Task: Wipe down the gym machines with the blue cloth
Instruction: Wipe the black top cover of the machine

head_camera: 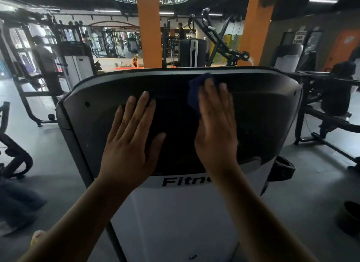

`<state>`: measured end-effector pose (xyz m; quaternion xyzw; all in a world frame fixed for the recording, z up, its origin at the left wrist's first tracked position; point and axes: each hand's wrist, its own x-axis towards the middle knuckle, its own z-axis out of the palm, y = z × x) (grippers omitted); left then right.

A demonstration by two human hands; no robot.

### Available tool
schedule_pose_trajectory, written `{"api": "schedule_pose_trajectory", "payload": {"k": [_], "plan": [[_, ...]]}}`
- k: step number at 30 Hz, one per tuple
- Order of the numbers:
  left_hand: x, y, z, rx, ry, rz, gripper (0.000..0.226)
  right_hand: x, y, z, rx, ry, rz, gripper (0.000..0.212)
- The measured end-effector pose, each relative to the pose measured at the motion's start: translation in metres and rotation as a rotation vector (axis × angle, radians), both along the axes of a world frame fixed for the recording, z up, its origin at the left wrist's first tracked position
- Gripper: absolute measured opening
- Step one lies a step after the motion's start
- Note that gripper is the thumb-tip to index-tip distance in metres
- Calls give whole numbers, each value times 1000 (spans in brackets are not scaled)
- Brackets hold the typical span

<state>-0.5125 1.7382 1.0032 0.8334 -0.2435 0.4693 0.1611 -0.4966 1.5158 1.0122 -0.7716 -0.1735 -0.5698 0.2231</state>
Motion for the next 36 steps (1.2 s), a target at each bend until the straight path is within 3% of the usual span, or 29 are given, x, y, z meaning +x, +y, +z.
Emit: {"api": "schedule_pose_trajectory", "payload": {"k": [3, 6, 8, 12, 14, 18, 20, 22, 26, 29, 32, 34, 36], "plan": [[0, -8, -1, -17, 6, 6, 75, -3, 4, 1, 118, 16, 9, 68], [1, -17, 0, -6, -3, 8, 74, -1, 9, 0, -145, -5, 89, 66], [1, -20, 2, 6, -10, -1, 73, -1, -10, 2, -203, 0, 78, 69], [1, -25, 3, 17, -16, -7, 72, -3, -50, -5, 185, 69, -30, 82], [2, -30, 4, 15, -19, -8, 72, -4, -41, -8, 241, 57, -41, 83], [6, -41, 5, 22, -41, -7, 73, -6, -15, -9, -116, 56, 47, 72], [6, -45, 6, 22, -47, -9, 73, -5, -30, -8, -180, 58, 32, 71], [6, -45, 6, 24, -51, -10, 72, -1, -57, -8, -31, 73, -25, 79], [7, -52, 7, 36, -66, -22, 71, -2, -73, -7, 313, 58, -99, 74], [8, -67, 9, 39, -80, -20, 72, -3, -45, -6, 108, 58, -20, 76], [9, -79, 10, 43, -92, -18, 72, 2, -50, -10, -176, 17, 57, 63], [9, -84, 12, 58, -90, -17, 72, 4, -75, -9, -93, 38, 40, 70], [9, -88, 13, 59, -96, -5, 70, 4, -102, -8, 142, 82, -31, 80]]}}
